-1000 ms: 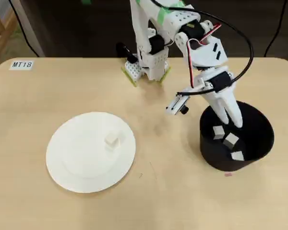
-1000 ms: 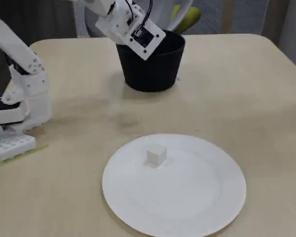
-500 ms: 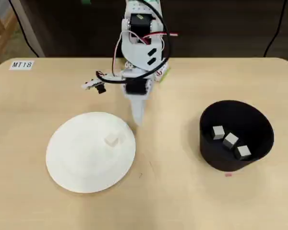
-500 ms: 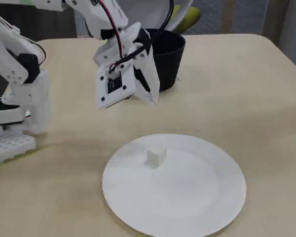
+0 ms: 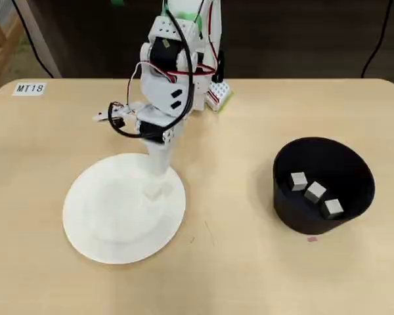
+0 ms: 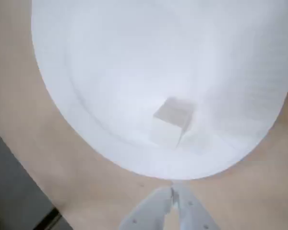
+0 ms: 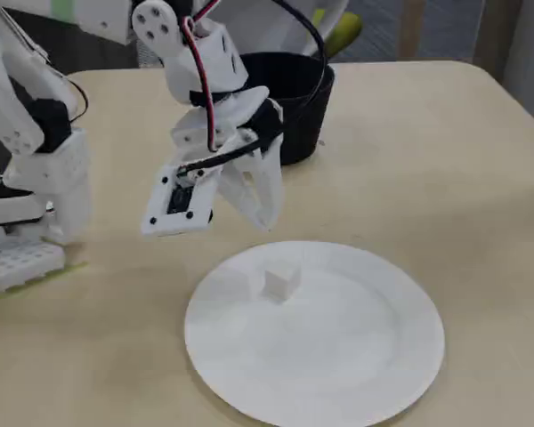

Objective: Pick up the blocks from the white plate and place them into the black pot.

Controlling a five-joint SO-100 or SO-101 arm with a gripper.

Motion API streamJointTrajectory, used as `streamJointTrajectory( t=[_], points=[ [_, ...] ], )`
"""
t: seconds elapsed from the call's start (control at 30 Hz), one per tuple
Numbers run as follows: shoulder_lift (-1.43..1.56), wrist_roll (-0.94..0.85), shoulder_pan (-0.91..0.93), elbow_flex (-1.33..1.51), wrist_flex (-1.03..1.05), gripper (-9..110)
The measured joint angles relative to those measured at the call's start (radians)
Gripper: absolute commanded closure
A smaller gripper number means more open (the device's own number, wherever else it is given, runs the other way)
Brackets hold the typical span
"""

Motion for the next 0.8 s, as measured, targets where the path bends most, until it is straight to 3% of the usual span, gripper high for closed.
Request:
streamJointTrajectory(
  t=[0.1, 0.17, 0.3, 0.8],
  points=[
    [-0.049, 0.041, 0.017, -0.041, 0.0, 102],
    [-0.072, 0.061, 0.02, -0.058, 0.0, 79],
    [-0.074, 0.066, 0.017, -0.063, 0.018, 69],
    [-0.166, 0.095, 0.038, -0.063, 0.048, 64]
  ],
)
